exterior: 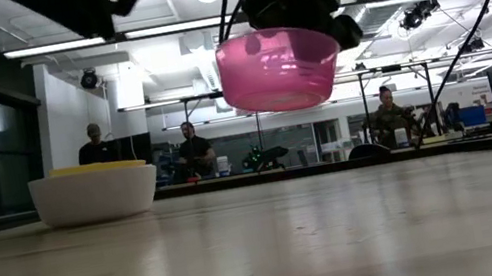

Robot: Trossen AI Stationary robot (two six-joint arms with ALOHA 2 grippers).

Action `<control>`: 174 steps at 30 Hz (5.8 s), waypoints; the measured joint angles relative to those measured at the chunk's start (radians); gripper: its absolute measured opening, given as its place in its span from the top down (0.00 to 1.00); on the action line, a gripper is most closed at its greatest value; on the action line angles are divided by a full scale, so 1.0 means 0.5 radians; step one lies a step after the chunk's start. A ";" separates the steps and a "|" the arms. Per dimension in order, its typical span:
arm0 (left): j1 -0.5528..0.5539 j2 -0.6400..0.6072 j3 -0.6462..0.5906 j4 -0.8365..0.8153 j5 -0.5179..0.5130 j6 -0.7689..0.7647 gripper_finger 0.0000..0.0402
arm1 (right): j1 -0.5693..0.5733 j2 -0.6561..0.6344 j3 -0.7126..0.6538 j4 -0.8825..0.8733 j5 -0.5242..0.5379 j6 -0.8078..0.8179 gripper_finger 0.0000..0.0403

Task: Nest bowls inside each other
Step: Stack the red bowl on the yellow bowl

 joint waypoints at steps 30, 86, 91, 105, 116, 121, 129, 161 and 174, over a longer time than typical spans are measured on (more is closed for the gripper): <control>0.001 0.350 0.300 0.258 -0.132 0.422 0.82 | 0.005 0.001 -0.002 0.077 0.024 -0.204 0.99; 0.155 0.500 0.301 0.270 0.055 0.572 0.98 | 0.084 0.004 -0.002 0.240 -0.085 -0.220 0.99; 0.155 0.500 0.301 0.255 0.052 0.603 0.99 | 0.084 0.004 -0.002 0.249 -0.112 -0.220 0.99; 0.130 0.500 0.300 0.179 0.051 0.591 1.00 | 0.085 0.004 -0.002 0.314 -0.197 -0.210 0.89; 0.116 0.500 0.299 0.055 -0.040 0.532 1.00 | 0.085 0.004 -0.002 0.358 -0.291 -0.199 0.76; 0.116 0.500 0.299 0.021 -0.037 0.500 1.00 | 0.108 0.004 -0.002 0.370 -0.365 -0.144 0.71; 0.122 0.500 0.299 -0.090 -0.104 0.419 1.00 | 0.205 -0.009 -0.003 0.377 -0.411 -0.059 0.68; 0.119 -0.481 -0.269 -0.559 -0.491 -0.505 1.00 | 0.901 -0.089 -0.003 0.361 0.336 0.480 0.68; 0.119 -0.785 -0.646 -0.473 -0.525 -0.610 1.00 | 0.893 -0.088 -0.003 0.545 0.355 0.487 0.68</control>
